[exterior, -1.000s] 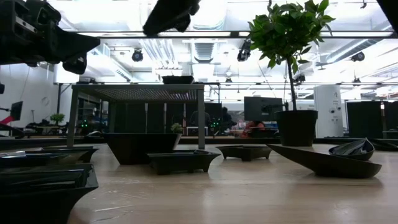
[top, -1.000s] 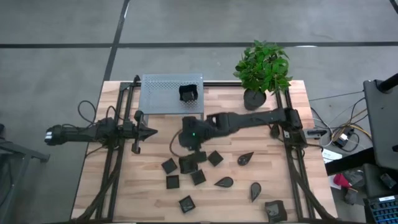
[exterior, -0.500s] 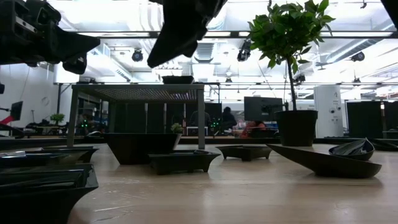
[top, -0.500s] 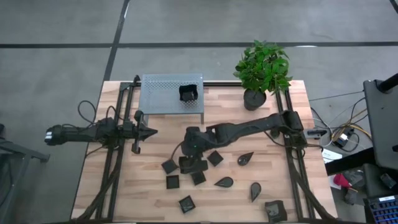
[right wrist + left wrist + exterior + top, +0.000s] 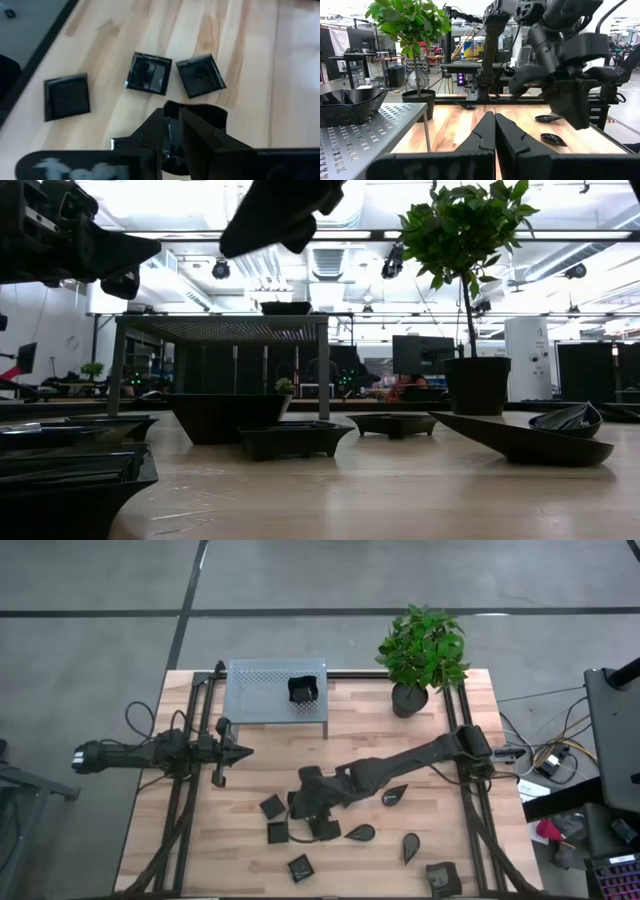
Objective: Pick & Place Mini shaped plates
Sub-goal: Stack the distorted square plate on top of the stacked distorted square plates on the shelf
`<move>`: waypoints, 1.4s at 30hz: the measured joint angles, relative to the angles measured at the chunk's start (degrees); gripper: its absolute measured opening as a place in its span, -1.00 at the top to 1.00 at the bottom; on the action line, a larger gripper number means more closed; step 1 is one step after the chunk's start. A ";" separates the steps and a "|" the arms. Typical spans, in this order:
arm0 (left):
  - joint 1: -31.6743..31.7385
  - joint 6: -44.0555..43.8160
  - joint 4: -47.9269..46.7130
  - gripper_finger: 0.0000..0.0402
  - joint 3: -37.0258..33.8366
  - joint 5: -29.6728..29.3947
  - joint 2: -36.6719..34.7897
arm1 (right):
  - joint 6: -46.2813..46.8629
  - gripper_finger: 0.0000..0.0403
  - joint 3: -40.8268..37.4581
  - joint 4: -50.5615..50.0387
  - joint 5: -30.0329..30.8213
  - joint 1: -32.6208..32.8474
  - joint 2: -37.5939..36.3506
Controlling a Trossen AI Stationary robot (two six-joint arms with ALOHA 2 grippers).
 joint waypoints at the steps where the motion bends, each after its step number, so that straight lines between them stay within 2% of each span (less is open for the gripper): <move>1: 0.00 0.00 -0.01 1.00 0.00 0.00 0.01 | 0.21 0.69 -0.27 0.00 0.34 0.18 0.00; 4: 0.01 0.00 -0.01 1.00 0.00 0.00 0.01 | 0.62 0.59 -1.71 2.18 0.63 1.08 0.00; 8: 0.00 0.00 0.01 1.00 0.00 0.01 0.00 | 0.41 0.43 -6.18 10.77 0.66 2.36 0.16; 13: 0.02 -0.02 -0.01 1.00 0.00 -0.01 0.01 | 0.28 0.30 -11.45 16.24 4.39 2.15 0.61; 21: 0.01 0.00 0.01 1.00 0.00 0.00 0.01 | 1.77 0.35 -15.63 18.87 5.02 2.04 2.60; 31: 0.01 -0.01 -0.01 1.00 0.00 0.01 -0.01 | 1.66 0.42 -14.98 21.09 4.84 2.04 6.43; 42: 0.00 0.00 0.01 1.00 0.00 -0.01 -0.01 | 1.97 0.55 -14.98 22.97 4.88 1.84 6.43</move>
